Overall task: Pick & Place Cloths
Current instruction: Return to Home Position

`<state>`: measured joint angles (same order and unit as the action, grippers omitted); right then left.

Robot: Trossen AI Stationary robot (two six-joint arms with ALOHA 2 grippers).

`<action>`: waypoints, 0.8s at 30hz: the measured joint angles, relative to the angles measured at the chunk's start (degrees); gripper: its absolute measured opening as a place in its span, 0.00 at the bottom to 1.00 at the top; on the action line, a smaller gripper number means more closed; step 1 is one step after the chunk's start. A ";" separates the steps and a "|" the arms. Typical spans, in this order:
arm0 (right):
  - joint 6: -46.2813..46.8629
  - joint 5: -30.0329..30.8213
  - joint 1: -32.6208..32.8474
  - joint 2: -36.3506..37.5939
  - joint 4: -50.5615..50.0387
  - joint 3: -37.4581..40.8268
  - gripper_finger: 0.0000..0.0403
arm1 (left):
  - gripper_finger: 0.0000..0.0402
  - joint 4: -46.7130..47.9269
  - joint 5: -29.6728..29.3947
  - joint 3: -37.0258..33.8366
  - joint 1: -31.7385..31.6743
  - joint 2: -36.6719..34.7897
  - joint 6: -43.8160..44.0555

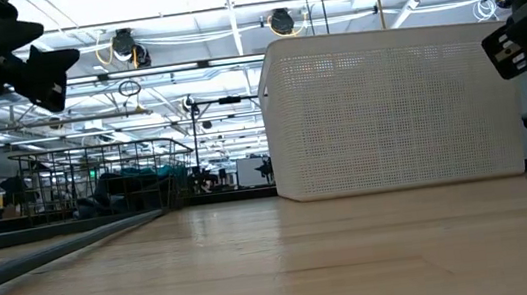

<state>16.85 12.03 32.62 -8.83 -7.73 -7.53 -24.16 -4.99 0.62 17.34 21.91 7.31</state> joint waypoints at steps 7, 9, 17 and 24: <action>0.43 -0.02 0.00 -0.01 0.06 0.00 0.35 | 0.54 2.15 -1.68 0.00 0.00 0.20 4.27; 0.40 -0.03 0.00 -0.01 0.07 0.00 0.35 | 0.54 2.92 -2.10 0.00 0.00 0.20 5.05; 0.28 -0.06 0.00 -0.03 0.19 0.00 0.35 | 0.54 3.06 -2.13 0.02 0.00 0.20 5.05; 0.26 -0.07 0.00 -0.03 0.20 0.00 0.35 | 0.54 3.05 -2.15 0.02 0.00 0.20 5.07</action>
